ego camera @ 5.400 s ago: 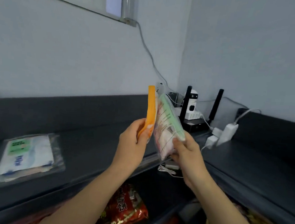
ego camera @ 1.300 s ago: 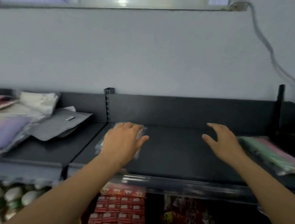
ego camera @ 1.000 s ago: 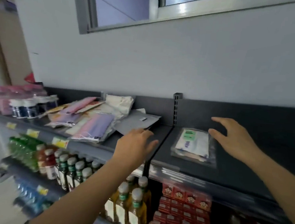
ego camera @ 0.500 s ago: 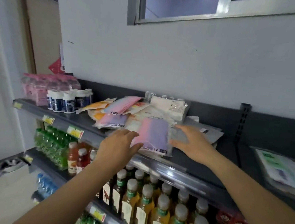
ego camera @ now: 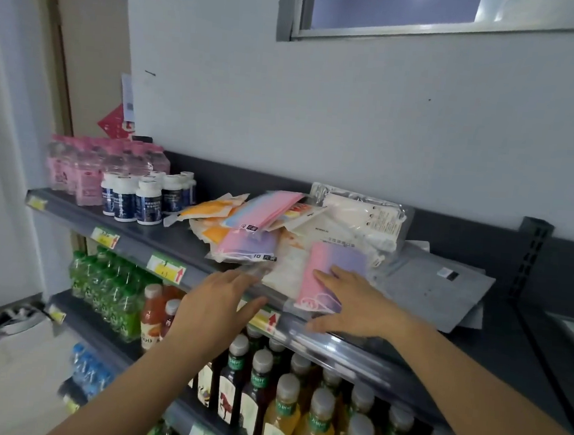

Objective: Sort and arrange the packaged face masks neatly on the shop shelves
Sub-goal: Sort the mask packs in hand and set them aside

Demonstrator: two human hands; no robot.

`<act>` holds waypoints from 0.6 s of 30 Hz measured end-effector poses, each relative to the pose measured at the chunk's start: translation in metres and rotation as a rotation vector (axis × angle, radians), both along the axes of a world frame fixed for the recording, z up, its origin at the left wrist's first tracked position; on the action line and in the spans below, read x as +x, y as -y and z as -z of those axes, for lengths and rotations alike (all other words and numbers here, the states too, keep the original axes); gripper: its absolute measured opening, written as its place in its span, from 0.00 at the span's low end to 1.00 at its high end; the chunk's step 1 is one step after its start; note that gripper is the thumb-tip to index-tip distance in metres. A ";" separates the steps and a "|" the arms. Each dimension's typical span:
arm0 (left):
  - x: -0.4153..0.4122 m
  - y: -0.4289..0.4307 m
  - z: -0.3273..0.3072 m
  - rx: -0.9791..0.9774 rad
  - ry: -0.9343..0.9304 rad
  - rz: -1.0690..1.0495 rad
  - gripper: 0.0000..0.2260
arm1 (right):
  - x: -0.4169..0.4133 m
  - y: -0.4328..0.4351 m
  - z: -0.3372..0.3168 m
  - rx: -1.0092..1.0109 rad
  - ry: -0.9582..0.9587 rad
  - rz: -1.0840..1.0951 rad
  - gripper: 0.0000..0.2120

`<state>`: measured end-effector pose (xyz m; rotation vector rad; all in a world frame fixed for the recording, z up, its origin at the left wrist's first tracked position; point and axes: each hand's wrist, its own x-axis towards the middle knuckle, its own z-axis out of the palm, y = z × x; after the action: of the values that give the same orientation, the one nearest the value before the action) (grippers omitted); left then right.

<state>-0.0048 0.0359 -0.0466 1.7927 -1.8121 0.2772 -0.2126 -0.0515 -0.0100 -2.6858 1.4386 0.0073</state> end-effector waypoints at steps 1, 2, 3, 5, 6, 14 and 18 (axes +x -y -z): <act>0.002 0.003 0.000 0.004 -0.006 0.000 0.19 | 0.002 0.000 -0.005 0.003 0.012 -0.017 0.44; 0.005 0.006 0.000 0.006 -0.016 -0.001 0.19 | 0.005 0.000 -0.012 0.003 0.050 -0.023 0.39; 0.006 0.009 -0.001 0.007 -0.028 0.000 0.19 | 0.007 0.000 -0.019 -0.007 0.103 -0.026 0.34; 0.008 0.016 -0.006 -0.012 -0.037 0.009 0.18 | 0.010 0.001 -0.038 -0.070 0.171 -0.040 0.25; 0.010 0.020 -0.010 -0.024 -0.034 0.010 0.17 | 0.010 0.003 -0.049 -0.118 0.181 -0.037 0.22; 0.026 0.056 -0.042 -0.047 -0.019 -0.080 0.19 | -0.005 0.036 -0.147 -0.634 0.577 0.111 0.15; 0.035 0.072 -0.041 0.017 0.007 -0.122 0.21 | 0.012 0.046 -0.151 -0.771 0.725 0.062 0.16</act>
<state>0.0300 -0.0359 -0.0060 1.9196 -1.7177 0.3156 -0.2003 -0.0977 0.1414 -2.6022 1.4211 -1.6261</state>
